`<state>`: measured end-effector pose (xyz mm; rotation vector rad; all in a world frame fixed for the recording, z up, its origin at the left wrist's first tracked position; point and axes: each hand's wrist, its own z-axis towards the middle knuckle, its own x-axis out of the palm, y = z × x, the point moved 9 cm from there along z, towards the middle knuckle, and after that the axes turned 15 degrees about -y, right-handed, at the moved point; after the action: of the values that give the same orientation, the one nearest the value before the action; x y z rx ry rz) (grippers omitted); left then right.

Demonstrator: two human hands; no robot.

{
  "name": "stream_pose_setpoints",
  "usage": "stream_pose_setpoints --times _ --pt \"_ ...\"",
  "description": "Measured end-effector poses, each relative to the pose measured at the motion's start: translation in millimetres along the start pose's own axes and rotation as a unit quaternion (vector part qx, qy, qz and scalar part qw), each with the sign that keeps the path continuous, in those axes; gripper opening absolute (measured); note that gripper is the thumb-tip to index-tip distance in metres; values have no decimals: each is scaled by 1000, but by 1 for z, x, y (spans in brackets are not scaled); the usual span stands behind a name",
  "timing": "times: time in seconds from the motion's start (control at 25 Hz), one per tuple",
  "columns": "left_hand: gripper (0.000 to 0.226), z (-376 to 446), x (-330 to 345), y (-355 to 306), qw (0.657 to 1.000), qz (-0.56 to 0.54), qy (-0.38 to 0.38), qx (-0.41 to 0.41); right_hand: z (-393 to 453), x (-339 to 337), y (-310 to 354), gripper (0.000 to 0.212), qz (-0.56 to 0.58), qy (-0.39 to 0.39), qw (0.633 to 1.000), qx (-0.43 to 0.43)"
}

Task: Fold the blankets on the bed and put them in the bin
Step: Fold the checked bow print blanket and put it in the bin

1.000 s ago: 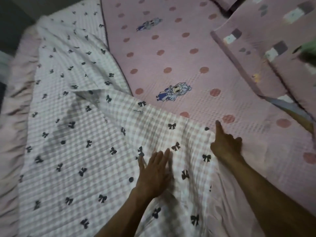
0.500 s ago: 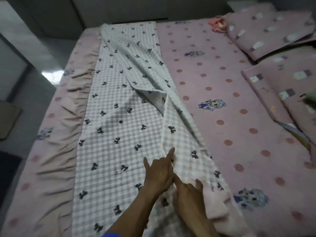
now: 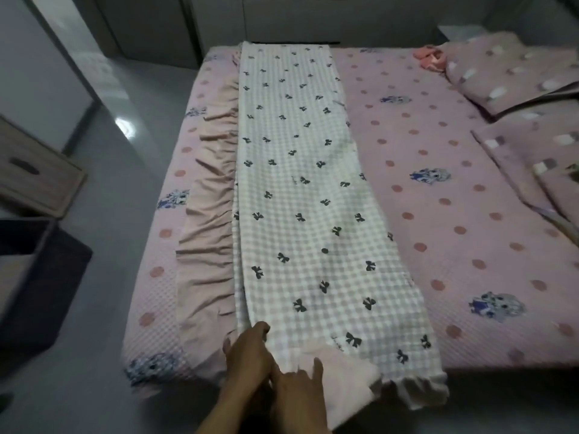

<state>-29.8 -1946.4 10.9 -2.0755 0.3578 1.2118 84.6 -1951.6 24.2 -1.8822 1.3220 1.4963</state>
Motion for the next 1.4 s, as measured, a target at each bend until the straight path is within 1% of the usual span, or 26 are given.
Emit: stream_pose_setpoints --times 0.08,0.12,0.16,0.24,0.28,0.32,0.36,0.44,0.48,0.52,0.6,0.64,0.68,0.76,0.84,0.92,1.0,1.08,1.16,1.2,1.24,1.28,1.32,1.4 --pt "48 -8 6 33 999 -38 -13 -31 -8 21 16 65 -12 -73 997 -19" --pt "49 -9 9 43 998 -54 -17 -31 -9 31 21 64 -21 -81 996 -25" --pt "52 -9 15 49 998 -64 -14 -25 -9 41 23 65 -33 -61 997 -25" --pt "56 -9 32 59 997 -70 4 -19 -16 75 12 68 -41 41 998 -4" --pt "54 -7 38 63 996 -87 6 -36 -17 83 6 68 -28 56 998 -1" --pt "53 -6 46 69 994 -92 8 -54 -16 87 -4 66 -18 38 999 3" --pt "58 -8 60 74 994 -84 9 -64 -21 97 -17 63 -6 28 1000 7" --pt "73 -3 73 86 996 -41 0 -84 -16 94 -48 55 30 -55 998 26" --pt "73 3 80 94 994 -36 -2 -103 -12 92 -69 50 21 -101 994 45" --pt "69 10 87 105 992 -32 -6 -120 -7 95 -92 46 0 -128 990 64" --pt "60 23 99 120 990 -35 -12 -136 12 98 -142 41 -11 -112 984 137" --pt "58 29 105 124 989 -40 -18 -140 21 101 -165 39 -6 -91 981 170" --pt "59 36 111 129 988 -36 -30 -144 32 101 -188 39 -9 -92 978 189" --pt "59 46 116 134 987 6 -64 -148 48 101 -229 45 -20 -94 970 223" --pt "53 55 116 136 984 27 -108 -140 62 99 -263 57 -18 -95 962 257" --pt "44 62 120 137 983 8 -132 -128 71 95 -296 63 -8 -102 951 291" --pt "43 62 121 136 982 -13 -148 -116 75 87 -325 63 -16 -111 944 309" --pt "55 58 120 141 972 -3 -170 -163 74 83 -352 68 -18 -98 939 330" --pt "66 54 128 145 963 21 -163 -214 64 83 -379 81 -8 -81 929 360" --pt "65 54 136 144 962 26 -153 -223 60 84 -393 87 11 -75 923 376" --pt "59 54 142 144 962 17 -145 -232 55 84 -404 87 35 -75 918 387" --pt "51 54 145 141 960 -7 -138 -244 54 82 -411 81 55 -88 916 387" --pt "42 55 147 140 959 -25 -131 -251 55 78 -413 69 70 -112 917 377" --pt "30 54 145 137 963 -29 -120 -239 57 69 -411 45 81 -167 922 339"
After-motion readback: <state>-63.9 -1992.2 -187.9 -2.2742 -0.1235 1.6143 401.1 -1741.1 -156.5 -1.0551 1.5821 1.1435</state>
